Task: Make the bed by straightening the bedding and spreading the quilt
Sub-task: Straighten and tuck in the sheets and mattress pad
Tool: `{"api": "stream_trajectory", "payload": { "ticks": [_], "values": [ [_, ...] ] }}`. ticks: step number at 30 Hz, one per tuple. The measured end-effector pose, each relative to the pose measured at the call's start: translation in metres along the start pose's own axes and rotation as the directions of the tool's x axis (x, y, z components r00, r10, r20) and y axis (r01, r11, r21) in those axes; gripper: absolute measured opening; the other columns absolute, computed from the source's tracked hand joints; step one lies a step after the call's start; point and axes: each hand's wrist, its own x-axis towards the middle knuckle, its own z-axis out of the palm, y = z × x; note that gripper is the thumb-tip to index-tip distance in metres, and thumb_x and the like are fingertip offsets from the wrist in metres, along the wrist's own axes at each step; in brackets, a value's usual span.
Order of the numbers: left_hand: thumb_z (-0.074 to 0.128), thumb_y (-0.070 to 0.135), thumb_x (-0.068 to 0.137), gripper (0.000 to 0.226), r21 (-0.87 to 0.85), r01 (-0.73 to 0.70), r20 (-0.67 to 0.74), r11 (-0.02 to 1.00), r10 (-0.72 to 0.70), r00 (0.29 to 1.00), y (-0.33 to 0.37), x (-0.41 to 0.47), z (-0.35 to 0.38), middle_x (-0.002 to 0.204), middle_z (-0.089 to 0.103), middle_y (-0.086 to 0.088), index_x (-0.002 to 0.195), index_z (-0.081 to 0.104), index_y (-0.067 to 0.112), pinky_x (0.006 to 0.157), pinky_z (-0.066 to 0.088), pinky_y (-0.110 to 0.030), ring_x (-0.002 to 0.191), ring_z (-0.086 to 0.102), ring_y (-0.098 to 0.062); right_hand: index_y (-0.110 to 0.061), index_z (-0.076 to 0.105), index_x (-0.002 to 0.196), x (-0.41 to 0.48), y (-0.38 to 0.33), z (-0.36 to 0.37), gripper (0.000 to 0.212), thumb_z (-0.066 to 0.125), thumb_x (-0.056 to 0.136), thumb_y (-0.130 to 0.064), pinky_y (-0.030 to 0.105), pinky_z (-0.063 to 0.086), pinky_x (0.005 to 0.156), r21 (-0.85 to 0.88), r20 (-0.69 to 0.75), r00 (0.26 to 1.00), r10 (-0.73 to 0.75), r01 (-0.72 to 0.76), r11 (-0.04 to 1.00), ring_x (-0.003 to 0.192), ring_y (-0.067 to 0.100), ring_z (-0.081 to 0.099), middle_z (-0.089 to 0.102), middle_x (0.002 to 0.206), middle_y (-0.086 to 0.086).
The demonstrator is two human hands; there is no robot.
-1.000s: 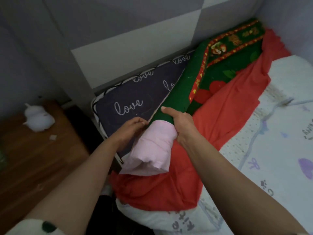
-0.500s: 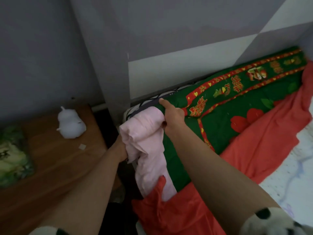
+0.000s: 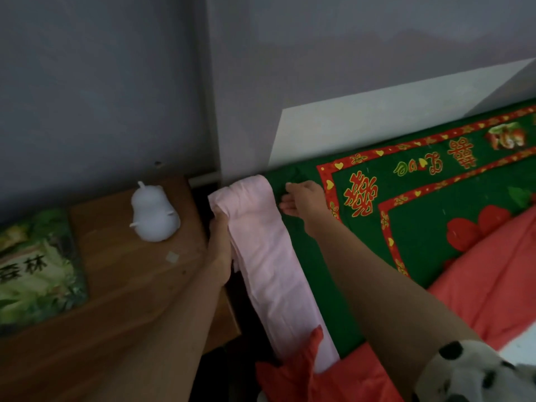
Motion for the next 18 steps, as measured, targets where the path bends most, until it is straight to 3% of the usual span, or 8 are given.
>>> {"api": "stream_trajectory", "payload": {
  "ticks": [2, 4, 6, 7, 10, 12, 15, 18],
  "values": [
    [0.045, 0.042, 0.098, 0.057, 0.133, -0.189, -0.140, 0.973, 0.208, 0.968, 0.000, -0.001, -0.001, 0.146, 0.042, -0.006, 0.147, 0.032, 0.016, 0.107, 0.034, -0.033, 0.130, 0.044, -0.023, -0.010, 0.058, 0.096, 0.005, 0.006, -0.017, 0.006, 0.057, 0.091, -0.010, 0.030, 0.055, 0.069, -0.314, -0.045, 0.976, -0.214, 0.190, 0.930, 0.084, 0.022, 0.062, 0.064, 0.094, 0.007],
    [0.057, 0.035, 0.094, 0.052, 0.272, -0.329, -0.230, 0.904, 0.393, 0.890, -0.001, -0.003, -0.002, 0.127, 0.054, -0.008, 0.135, 0.043, 0.007, 0.089, 0.035, -0.013, 0.111, 0.051, -0.017, -0.010, 0.058, 0.110, 0.013, 0.010, -0.038, 0.022, 0.056, 0.089, -0.005, 0.027, 0.050, 0.077, -0.549, -0.032, 0.912, -0.408, 0.325, 0.770, 0.095, 0.019, 0.057, 0.059, 0.106, 0.004],
    [0.063, 0.045, 0.087, 0.059, 0.326, -0.354, -0.195, 0.877, 0.429, 0.882, -0.006, -0.009, 0.000, 0.112, 0.055, -0.009, 0.124, 0.048, 0.001, 0.070, 0.034, -0.003, 0.099, 0.052, -0.018, -0.010, 0.054, 0.120, 0.025, 0.011, -0.055, 0.034, 0.057, 0.086, -0.004, 0.036, 0.044, 0.092, -0.714, 0.010, 0.837, -0.548, 0.390, 0.582, 0.108, 0.024, 0.050, 0.054, 0.119, 0.007],
    [0.065, 0.056, 0.080, 0.071, 0.343, -0.356, -0.132, 0.869, 0.420, 0.898, -0.011, -0.009, 0.001, 0.117, 0.053, -0.009, 0.125, 0.048, 0.003, 0.079, 0.038, -0.004, 0.103, 0.053, -0.021, -0.011, 0.053, 0.123, 0.030, 0.011, -0.061, 0.039, 0.058, 0.085, -0.005, 0.040, 0.040, 0.097, -0.770, 0.036, 0.808, -0.587, 0.397, 0.499, 0.114, 0.027, 0.046, 0.051, 0.125, 0.007],
    [0.073, 0.042, 0.079, 0.063, 0.447, -0.426, -0.025, 0.786, 0.487, 0.873, -0.022, -0.006, 0.002, 0.148, 0.031, -0.007, 0.127, 0.053, 0.008, 0.109, 0.036, -0.035, 0.129, 0.039, -0.023, -0.018, 0.044, 0.136, 0.038, 0.001, -0.071, 0.056, 0.056, 0.083, -0.005, 0.046, 0.025, 0.107, -0.830, 0.179, 0.794, -0.581, 0.439, 0.344, 0.132, 0.027, 0.032, 0.040, 0.143, 0.002],
    [0.072, 0.025, 0.083, 0.038, 0.461, -0.539, -0.006, 0.705, 0.610, 0.793, -0.022, -0.005, 0.002, 0.154, 0.023, -0.007, 0.111, 0.063, 0.002, 0.113, 0.030, -0.043, 0.140, 0.027, -0.025, -0.021, 0.038, 0.142, 0.042, -0.008, -0.074, 0.069, 0.054, 0.078, 0.001, 0.045, 0.017, 0.112, -0.832, 0.319, 0.791, -0.523, 0.497, 0.244, 0.138, 0.025, 0.025, 0.036, 0.148, -0.001],
    [0.064, 0.038, 0.077, 0.043, 0.507, -0.639, 0.126, 0.579, 0.683, 0.719, -0.016, -0.002, -0.001, 0.153, 0.030, -0.007, 0.110, 0.065, 0.010, 0.117, 0.017, -0.047, 0.144, 0.017, -0.031, -0.024, 0.032, 0.145, 0.050, -0.021, -0.079, 0.082, 0.054, 0.071, 0.003, 0.045, 0.015, 0.112, -0.843, 0.450, 0.787, -0.422, 0.530, 0.092, 0.140, 0.023, 0.023, 0.034, 0.149, -0.001],
    [0.065, 0.045, 0.074, 0.046, 0.301, -0.542, 0.105, 0.784, 0.538, 0.836, -0.011, -0.009, -0.001, 0.129, 0.057, -0.006, 0.114, 0.058, 0.023, 0.104, 0.039, -0.045, 0.125, 0.047, -0.030, -0.027, 0.026, 0.146, 0.061, -0.027, -0.085, 0.087, 0.059, 0.070, -0.003, 0.045, 0.018, 0.109, -0.855, 0.495, 0.795, -0.350, 0.518, -0.032, 0.138, 0.024, 0.024, 0.033, 0.150, -0.002]
  ]
}}
